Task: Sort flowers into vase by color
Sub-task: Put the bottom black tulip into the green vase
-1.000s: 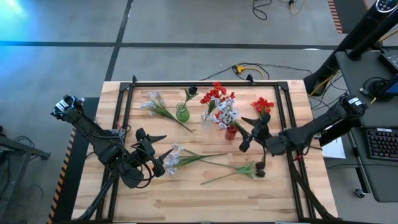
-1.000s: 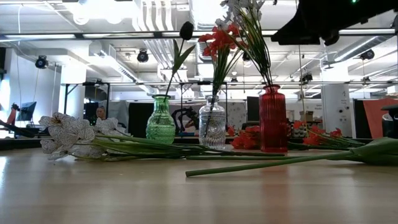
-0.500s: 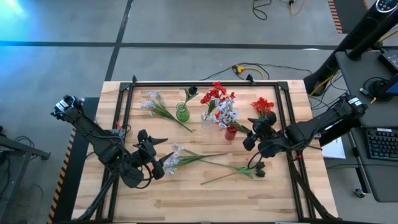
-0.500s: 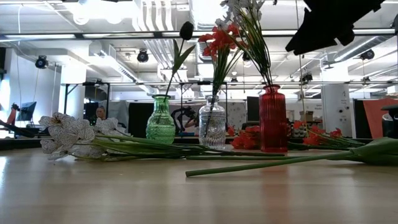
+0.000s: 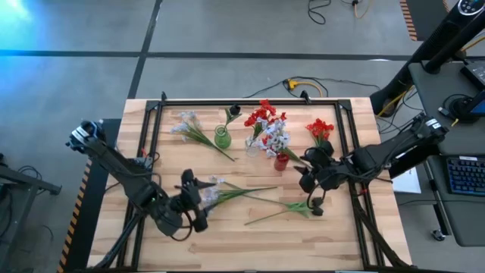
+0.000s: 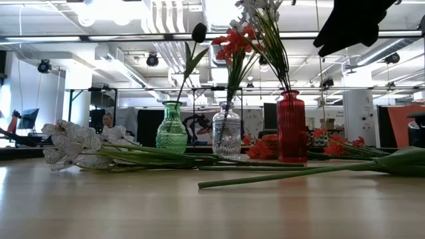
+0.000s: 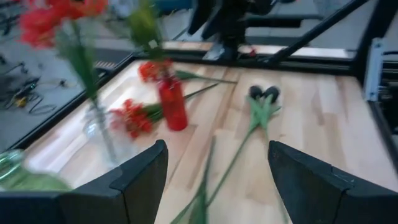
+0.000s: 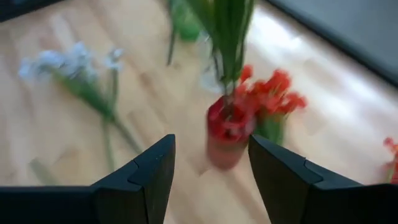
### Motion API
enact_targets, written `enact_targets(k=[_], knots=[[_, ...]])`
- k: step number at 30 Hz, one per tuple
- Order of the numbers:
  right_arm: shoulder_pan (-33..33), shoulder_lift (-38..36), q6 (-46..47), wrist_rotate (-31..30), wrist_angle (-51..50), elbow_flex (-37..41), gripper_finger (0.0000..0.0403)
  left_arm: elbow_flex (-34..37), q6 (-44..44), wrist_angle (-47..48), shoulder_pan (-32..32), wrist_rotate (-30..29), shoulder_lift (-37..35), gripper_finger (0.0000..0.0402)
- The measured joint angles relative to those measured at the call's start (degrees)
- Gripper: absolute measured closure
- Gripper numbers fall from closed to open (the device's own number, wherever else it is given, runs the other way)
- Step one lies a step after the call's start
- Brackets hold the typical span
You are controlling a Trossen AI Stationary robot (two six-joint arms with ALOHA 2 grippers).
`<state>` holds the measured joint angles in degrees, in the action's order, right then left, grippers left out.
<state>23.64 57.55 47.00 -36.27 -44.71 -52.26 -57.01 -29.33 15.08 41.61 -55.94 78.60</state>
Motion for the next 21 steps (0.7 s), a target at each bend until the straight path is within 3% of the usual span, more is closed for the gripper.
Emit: enact_targets(k=[5,11,21], knots=[[0.02,0.66,3.41,10.39,-6.69,-3.53,0.0207,-0.56,6.43,-9.92,-0.25,0.13,5.79,0.0143],[0.4,0.71,4.81,22.31,-8.48,-4.73,0.0207,-4.68,6.28,-10.54,-0.89,0.13,12.81,0.0143],[7.3,1.06,10.27,27.75,-9.11,-3.55,0.0207,-17.17,12.52,-10.14,-2.86,3.33,27.66,0.0143]])
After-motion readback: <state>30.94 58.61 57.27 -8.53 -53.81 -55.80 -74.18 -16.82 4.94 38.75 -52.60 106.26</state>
